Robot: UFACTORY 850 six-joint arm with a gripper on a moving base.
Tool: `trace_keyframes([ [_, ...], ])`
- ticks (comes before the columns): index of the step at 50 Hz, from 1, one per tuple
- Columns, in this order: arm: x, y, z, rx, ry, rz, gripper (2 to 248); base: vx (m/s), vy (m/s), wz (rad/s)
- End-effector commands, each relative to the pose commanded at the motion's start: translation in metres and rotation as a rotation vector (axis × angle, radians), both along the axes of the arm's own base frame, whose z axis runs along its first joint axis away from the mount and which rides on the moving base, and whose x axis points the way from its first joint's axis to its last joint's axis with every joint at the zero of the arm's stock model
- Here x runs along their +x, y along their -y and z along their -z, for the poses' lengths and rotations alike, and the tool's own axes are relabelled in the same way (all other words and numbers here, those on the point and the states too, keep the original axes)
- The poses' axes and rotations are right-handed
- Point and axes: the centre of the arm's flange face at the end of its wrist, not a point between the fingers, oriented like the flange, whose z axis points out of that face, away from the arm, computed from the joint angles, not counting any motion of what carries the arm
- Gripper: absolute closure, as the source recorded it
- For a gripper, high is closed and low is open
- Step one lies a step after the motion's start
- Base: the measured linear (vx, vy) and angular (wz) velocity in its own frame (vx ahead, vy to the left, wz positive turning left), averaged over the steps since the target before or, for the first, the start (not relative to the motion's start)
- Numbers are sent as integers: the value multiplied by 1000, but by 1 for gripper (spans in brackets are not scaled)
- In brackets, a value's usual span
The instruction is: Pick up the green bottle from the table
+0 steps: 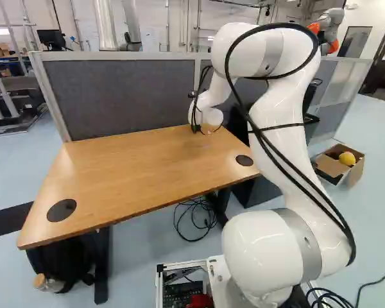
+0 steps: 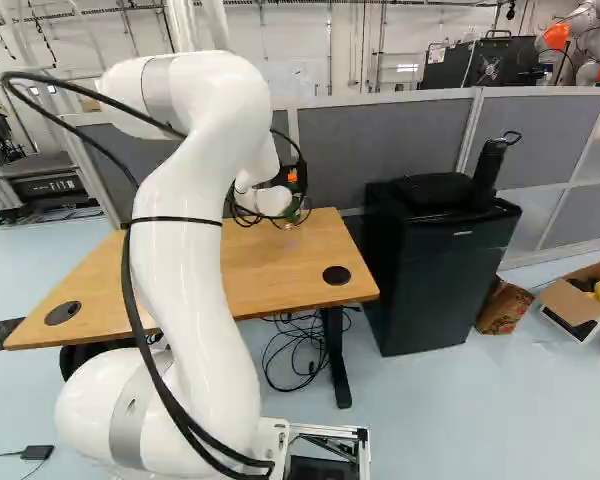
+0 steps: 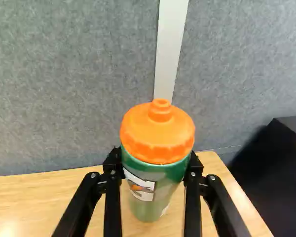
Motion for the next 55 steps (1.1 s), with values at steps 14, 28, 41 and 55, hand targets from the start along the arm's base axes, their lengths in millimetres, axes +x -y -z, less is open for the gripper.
trace_keyframes([
  [14,-19,0,-19,0,10,0,136,0,0,0],
  [28,-44,0,-36,-2,-9,1,136,0,0,0],
  [41,-70,0,-51,-4,-33,1,136,0,0,0],
  [55,-100,1,-67,-6,-54,2,136,0,0,0],
])
